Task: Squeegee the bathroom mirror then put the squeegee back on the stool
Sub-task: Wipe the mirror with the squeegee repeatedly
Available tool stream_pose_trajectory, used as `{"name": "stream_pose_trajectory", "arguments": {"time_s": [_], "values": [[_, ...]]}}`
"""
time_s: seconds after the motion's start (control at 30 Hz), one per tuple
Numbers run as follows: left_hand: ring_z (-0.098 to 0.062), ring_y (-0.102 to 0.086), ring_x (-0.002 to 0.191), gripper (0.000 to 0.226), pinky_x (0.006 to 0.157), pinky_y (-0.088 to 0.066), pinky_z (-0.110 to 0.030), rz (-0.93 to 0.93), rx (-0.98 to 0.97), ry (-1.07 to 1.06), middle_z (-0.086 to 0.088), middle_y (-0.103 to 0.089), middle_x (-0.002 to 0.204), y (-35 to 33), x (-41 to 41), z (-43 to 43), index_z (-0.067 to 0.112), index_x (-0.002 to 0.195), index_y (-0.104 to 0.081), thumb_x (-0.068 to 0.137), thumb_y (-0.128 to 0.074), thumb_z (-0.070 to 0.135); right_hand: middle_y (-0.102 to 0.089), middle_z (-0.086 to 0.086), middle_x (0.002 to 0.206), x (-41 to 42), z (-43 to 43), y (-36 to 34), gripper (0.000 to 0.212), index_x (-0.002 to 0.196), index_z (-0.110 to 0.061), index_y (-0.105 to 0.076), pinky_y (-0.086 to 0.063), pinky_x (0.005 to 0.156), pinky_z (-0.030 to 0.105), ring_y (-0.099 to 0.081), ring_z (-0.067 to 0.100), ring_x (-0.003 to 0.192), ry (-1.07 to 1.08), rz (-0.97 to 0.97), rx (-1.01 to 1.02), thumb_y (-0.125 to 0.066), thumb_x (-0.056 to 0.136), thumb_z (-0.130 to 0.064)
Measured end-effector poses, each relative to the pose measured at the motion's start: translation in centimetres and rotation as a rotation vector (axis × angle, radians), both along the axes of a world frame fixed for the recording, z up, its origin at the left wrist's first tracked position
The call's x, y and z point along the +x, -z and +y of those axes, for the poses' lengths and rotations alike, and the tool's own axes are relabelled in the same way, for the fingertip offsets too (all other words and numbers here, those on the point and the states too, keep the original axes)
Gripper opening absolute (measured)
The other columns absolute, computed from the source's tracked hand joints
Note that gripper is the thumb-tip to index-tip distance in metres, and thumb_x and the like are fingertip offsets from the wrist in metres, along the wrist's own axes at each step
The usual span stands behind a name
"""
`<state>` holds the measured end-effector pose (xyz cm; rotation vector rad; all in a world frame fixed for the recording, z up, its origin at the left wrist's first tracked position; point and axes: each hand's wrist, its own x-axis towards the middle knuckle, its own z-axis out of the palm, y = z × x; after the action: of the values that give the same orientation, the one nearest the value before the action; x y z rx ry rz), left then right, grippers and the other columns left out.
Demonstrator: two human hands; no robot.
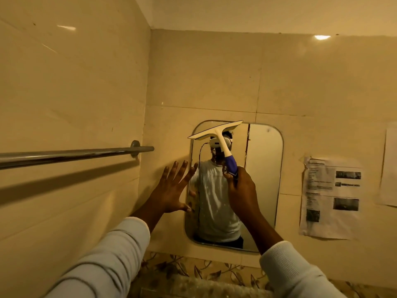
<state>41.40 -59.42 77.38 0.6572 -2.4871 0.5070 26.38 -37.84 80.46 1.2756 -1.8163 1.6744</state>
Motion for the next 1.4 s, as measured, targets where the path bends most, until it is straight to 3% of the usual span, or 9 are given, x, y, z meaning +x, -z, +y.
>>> {"name": "stream_pose_trajectory", "arguments": {"time_s": [0.07, 0.33, 0.47, 0.63, 0.87, 1.0, 1.17, 1.3, 1.4], "values": [[-0.037, 0.038, 0.154, 0.143, 0.127, 0.016, -0.062, 0.036, 0.008, 0.018, -0.006, 0.043, 0.167, 0.1, -0.1, -0.2, 0.038, 0.152, 0.044, 0.071, -0.06, 0.093, -0.065, -0.001, 0.101, -0.7, -0.3, 0.2, 0.024, 0.123, -0.026, -0.054, -0.043, 0.061, 0.009, -0.062, 0.007, 0.08, 0.009, -0.023, -0.017, -0.059, 0.1, -0.032], [-0.035, 0.028, 0.159, 0.115, 0.128, 0.003, -0.066, 0.163, -0.06, 0.012, -0.004, 0.033, 0.172, -0.4, 0.0, -1.9, 0.032, 0.164, 0.023, 0.085, -0.029, 0.096, -0.063, -0.004, 0.105, -1.9, 0.3, 0.8, 0.023, 0.12, -0.032, -0.052, -0.06, 0.079, 0.035, -0.064, 0.012, 0.089, 0.075, 0.064, -0.012, -0.059, 0.098, -0.036], [-0.039, 0.033, 0.156, 0.114, 0.126, 0.005, -0.069, 0.108, -0.052, -0.003, -0.004, 0.035, 0.171, -0.3, -0.2, -2.5, 0.041, 0.162, 0.025, 0.08, -0.026, 0.1, -0.064, -0.003, 0.102, -1.5, 0.7, 0.9, 0.022, 0.12, -0.029, -0.053, -0.059, 0.077, 0.034, -0.063, 0.011, 0.087, 0.06, 0.084, -0.019, -0.059, 0.099, -0.033], [-0.044, 0.038, 0.152, 0.12, 0.124, 0.01, -0.073, 0.111, 0.018, 0.007, -0.001, 0.042, 0.168, -0.5, -0.9, -3.4, 0.046, 0.16, 0.026, 0.076, -0.039, 0.1, -0.064, -0.002, 0.102, -1.1, 0.7, 0.8, 0.024, 0.122, -0.024, -0.054, -0.046, 0.068, 0.018, -0.061, 0.006, 0.084, 0.041, 0.102, -0.004, -0.057, 0.1, -0.03], [-0.046, 0.037, 0.152, 0.117, 0.123, 0.001, -0.077, 0.09, 0.049, 0.006, 0.002, 0.043, 0.167, 0.1, -1.8, -4.7, 0.046, 0.16, 0.027, 0.078, -0.04, 0.098, -0.063, -0.004, 0.102, -1.1, -0.5, 1.3, 0.023, 0.122, -0.026, -0.054, -0.042, 0.065, 0.012, -0.061, 0.005, 0.084, 0.058, 0.075, 0.0, -0.059, 0.1, -0.028], [-0.045, 0.036, 0.153, 0.112, 0.121, 0.003, -0.079, 0.112, 0.033, 0.025, 0.001, 0.037, 0.17, 0.7, -2.1, -5.2, 0.046, 0.163, 0.02, 0.08, -0.035, 0.099, -0.063, -0.008, 0.092, -1.2, -1.7, 1.7, 0.023, 0.123, -0.022, -0.055, -0.042, 0.06, 0.013, -0.062, 0.006, 0.077, 0.028, 0.039, 0.036, -0.059, 0.1, -0.025], [-0.044, 0.035, 0.154, 0.113, 0.12, 0.003, -0.08, 0.119, 0.005, 0.034, -0.002, 0.032, 0.173, 1.2, -2.1, -5.7, 0.045, 0.164, 0.016, 0.079, -0.034, 0.1, -0.064, -0.009, 0.103, -2.1, -3.9, 1.8, 0.026, 0.117, -0.039, -0.053, -0.052, 0.069, 0.017, -0.064, 0.007, 0.086, 0.065, 0.011, -0.025, -0.062, 0.093, -0.043], [-0.043, 0.039, 0.153, 0.118, 0.122, 0.004, -0.078, 0.12, 0.012, 0.011, 0.0, 0.038, 0.17, 1.1, -2.2, -5.4, 0.049, 0.161, 0.022, 0.076, -0.042, 0.099, -0.07, -0.001, 0.096, -2.4, -4.7, 0.5, 0.018, 0.106, -0.032, -0.061, -0.049, 0.058, 0.01, -0.068, 0.003, 0.076, -0.011, -0.108, -0.049, -0.071, 0.092, -0.028], [-0.043, 0.04, 0.151, 0.122, 0.123, 0.004, -0.076, 0.096, 0.032, -0.012, 0.002, 0.043, 0.167, 0.9, -2.3, -5.3, 0.051, 0.158, 0.027, 0.075, -0.05, 0.096, -0.068, -0.005, 0.103, -1.8, -4.6, 0.5, 0.018, 0.115, -0.029, -0.057, -0.051, 0.066, 0.015, -0.064, 0.005, 0.085, 0.0, 0.026, -0.052, -0.06, 0.098, -0.033]]}}
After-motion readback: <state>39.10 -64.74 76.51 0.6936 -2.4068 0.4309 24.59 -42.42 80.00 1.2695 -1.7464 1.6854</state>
